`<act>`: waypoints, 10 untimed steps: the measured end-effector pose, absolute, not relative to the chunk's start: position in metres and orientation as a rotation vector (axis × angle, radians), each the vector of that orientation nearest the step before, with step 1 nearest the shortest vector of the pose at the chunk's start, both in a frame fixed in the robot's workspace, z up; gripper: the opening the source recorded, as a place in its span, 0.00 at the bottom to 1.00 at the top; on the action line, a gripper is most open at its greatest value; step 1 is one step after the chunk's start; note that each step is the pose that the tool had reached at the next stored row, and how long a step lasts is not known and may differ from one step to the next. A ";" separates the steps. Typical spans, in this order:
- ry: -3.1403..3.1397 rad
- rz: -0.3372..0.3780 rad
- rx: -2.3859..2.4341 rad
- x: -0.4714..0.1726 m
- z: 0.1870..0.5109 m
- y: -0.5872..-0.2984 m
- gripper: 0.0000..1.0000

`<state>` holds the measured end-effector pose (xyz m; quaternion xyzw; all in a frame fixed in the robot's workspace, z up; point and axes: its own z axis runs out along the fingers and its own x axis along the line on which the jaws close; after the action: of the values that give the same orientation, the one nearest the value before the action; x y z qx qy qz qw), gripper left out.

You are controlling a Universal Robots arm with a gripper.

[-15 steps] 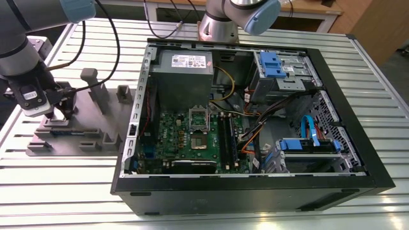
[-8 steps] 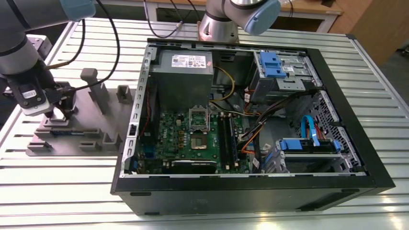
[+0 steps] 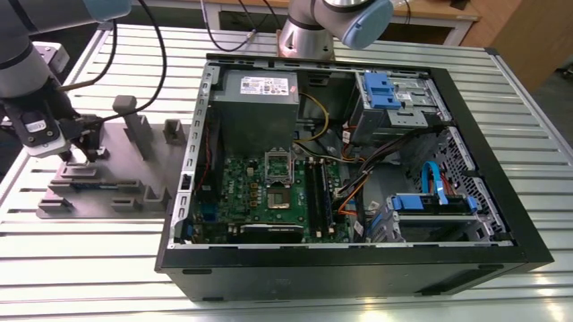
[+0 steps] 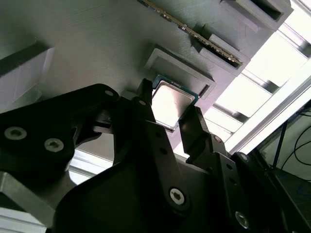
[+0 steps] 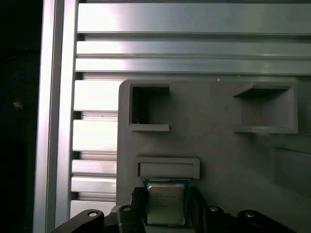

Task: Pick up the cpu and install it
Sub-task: 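Pick up the cpu and move it towards the insertion slot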

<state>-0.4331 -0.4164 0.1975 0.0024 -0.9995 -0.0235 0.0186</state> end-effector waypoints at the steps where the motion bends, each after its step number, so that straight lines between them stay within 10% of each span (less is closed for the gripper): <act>1: -3.104 -0.073 0.007 -0.433 0.199 -0.416 0.47; 10: -3.104 -0.073 0.007 -0.433 0.209 -0.416 0.47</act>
<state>-0.4331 -0.4164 0.2093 0.0023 -0.9995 -0.0235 0.0186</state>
